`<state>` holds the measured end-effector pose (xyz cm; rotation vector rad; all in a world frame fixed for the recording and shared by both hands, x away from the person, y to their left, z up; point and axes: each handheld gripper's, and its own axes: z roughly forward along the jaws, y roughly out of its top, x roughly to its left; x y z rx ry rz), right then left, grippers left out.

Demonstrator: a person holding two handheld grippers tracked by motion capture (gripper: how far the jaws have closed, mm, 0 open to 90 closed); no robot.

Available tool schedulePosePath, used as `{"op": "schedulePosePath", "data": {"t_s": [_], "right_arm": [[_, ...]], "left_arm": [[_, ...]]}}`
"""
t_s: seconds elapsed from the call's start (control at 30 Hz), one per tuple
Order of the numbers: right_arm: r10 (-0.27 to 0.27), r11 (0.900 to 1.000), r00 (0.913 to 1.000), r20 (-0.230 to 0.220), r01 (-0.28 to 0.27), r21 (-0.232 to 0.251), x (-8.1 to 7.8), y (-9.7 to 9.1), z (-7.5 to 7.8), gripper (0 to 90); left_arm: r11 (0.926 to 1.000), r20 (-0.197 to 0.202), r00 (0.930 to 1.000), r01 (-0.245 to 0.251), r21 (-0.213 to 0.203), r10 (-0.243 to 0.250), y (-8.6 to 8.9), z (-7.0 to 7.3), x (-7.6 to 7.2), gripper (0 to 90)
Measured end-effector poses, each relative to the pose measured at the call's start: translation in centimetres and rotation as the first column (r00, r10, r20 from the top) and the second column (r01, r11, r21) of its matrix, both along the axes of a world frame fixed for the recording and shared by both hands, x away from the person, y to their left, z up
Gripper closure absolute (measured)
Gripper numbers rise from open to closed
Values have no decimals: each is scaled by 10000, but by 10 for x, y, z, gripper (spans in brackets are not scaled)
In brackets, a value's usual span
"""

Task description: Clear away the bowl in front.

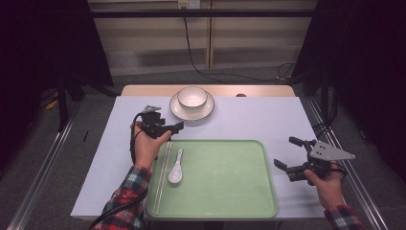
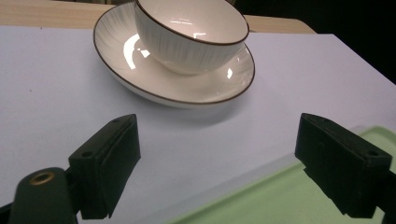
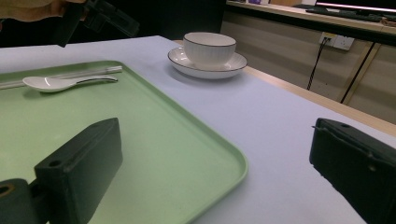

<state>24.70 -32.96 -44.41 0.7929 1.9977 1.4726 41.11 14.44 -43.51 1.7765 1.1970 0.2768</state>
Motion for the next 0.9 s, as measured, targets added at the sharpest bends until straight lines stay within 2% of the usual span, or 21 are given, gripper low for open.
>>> {"op": "schedulePosePath", "data": {"t_s": [0.27,0.63,0.73,0.77,0.9], "right_arm": [[-1,10000,10000,-32,1,29,0,0,0,17],[-57,9999,10000,58,57,102,1,1,0,17],[-16,10000,10000,56,15,80,1,1,0,17],[-14,10000,10000,59,14,77,1,1,0,17],[77,9999,10000,23,-77,90,1,0,0,17]], "left_arm": [[9997,26,9998,-177,-159,177,-8,7,19,131],[9966,106,9968,-786,-228,789,-11,10,45,124],[9960,109,9960,-890,-117,891,-13,9,53,123],[9955,67,9956,-929,-193,931,-14,9,55,124],[9946,114,9945,-1039,31,1038,-18,8,65,122]]}}
